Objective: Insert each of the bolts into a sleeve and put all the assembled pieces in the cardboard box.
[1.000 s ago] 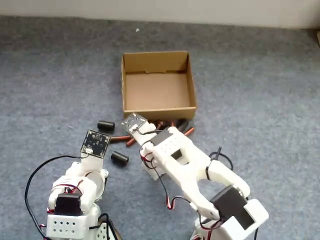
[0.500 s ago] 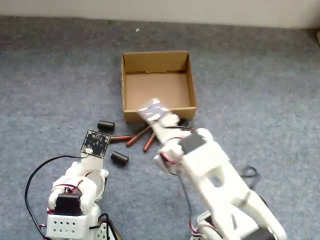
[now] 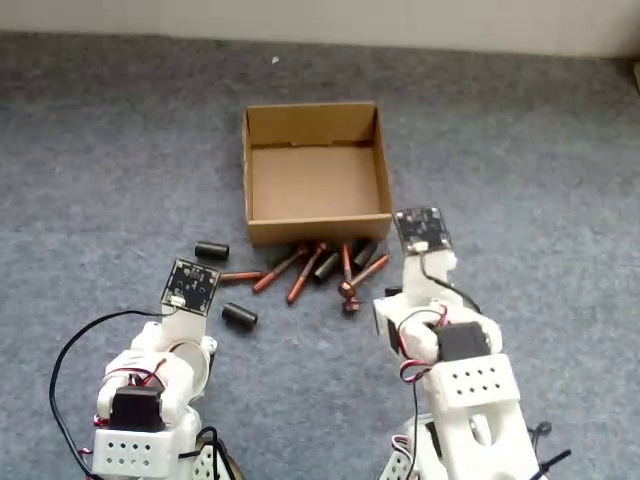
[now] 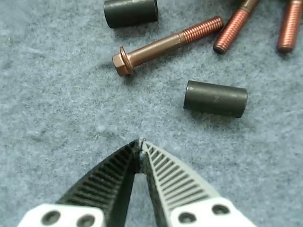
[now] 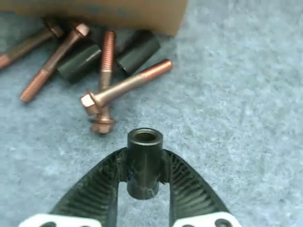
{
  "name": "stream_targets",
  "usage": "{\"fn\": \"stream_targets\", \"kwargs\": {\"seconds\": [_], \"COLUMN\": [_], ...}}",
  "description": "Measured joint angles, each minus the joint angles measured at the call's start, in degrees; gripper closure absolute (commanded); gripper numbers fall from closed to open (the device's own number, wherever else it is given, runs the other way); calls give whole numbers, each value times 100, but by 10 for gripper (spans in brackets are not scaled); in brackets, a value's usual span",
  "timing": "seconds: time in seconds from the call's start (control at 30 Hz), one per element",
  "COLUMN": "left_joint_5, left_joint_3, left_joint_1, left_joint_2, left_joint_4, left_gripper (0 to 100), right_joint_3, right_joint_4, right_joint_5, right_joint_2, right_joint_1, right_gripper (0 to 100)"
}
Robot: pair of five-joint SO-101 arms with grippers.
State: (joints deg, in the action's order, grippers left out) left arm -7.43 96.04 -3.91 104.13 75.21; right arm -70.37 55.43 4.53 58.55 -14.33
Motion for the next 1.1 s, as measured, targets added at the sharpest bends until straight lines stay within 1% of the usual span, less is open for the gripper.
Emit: {"fn": "stream_targets", "kwargs": {"seconds": [0.13,0.23,0.4,0.6,0.7,0.87,1.1], "left_joint_5": [0,-44,-1134,-1670,-1741,-1837,-2796], "left_joint_3": [-167,-615,-1530,-2453,-2699,-3341,-4738], "left_joint_1": [0,-18,0,0,-9,-9,-9], "left_joint_2": [0,0,0,-70,-677,-2295,-4721], "left_joint_4": [-26,-26,-26,-26,-26,-26,-211], "left_gripper": [993,993,991,884,877,877,877], "right_joint_3": [-149,-158,-360,-501,-501,-501,-536], "right_joint_4": [-97,-114,-431,-642,-677,-677,-765], "right_joint_5": [-79,-79,-79,-79,-79,-79,-79], "right_joint_2": [185,316,492,510,510,510,510], "right_joint_1": [62,79,79,88,88,79,79], "right_gripper": [994,994,994,994,994,994,994]}}
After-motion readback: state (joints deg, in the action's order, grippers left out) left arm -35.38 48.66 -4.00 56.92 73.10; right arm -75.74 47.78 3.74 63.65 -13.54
